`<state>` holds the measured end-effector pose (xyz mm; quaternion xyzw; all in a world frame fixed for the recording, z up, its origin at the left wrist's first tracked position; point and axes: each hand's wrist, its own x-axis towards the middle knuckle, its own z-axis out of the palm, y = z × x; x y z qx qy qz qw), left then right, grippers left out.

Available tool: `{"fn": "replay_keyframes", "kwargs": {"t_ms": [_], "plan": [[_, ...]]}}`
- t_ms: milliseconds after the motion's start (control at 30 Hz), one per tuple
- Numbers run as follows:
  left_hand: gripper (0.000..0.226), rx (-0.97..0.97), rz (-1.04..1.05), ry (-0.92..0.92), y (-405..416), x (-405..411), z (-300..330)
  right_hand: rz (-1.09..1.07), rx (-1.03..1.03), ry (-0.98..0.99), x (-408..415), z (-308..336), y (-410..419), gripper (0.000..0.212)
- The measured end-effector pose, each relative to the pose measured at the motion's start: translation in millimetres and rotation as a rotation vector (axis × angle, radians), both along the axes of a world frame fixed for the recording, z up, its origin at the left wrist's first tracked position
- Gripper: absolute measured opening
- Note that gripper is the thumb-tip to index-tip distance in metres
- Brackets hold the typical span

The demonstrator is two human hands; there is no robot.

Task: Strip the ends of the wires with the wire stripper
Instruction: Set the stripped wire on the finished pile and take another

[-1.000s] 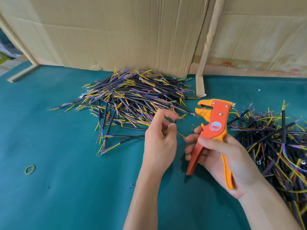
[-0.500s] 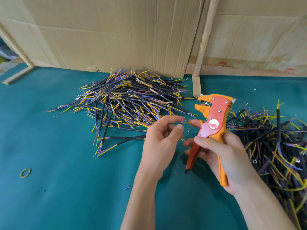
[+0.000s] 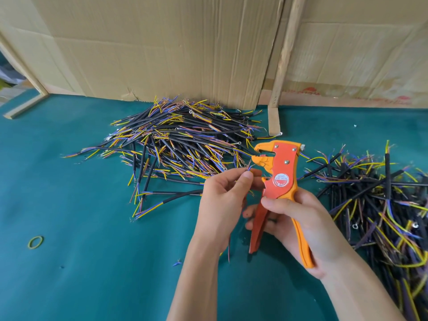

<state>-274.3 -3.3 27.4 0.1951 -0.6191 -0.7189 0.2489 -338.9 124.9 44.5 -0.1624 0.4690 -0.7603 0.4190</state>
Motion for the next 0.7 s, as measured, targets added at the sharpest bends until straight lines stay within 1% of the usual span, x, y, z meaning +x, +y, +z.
{"fn": "replay_keyframes", "kwargs": {"t_ms": [200, 300, 433, 500, 633, 700], "plan": [[0.021, -0.172, 0.069, -0.001, 2, 0, 1, 0.012, 0.002, -0.044, -1, -4, 0, 0.051], [0.02, -0.338, 0.156, -0.045, 1, -2, 0, 0.013, -0.008, -0.033, -3, -2, 3, 0.046], [0.019, -0.437, 0.261, -0.078, -4, -2, -4, 0.001, 0.02, -0.068, -7, -2, 6, 0.048], [0.025, -0.449, 0.268, -0.09, -6, -1, -5, 0.001, 0.038, -0.068, -9, -4, 6, 0.049], [0.031, -0.343, 0.16, -0.089, -7, 2, -3, 0.0, 0.062, -0.079, -10, -7, 6, 0.045], [0.031, -0.38, 0.138, -0.094, -8, 3, -3, 0.003, 0.069, -0.087, -12, -9, 6, 0.041]]}}
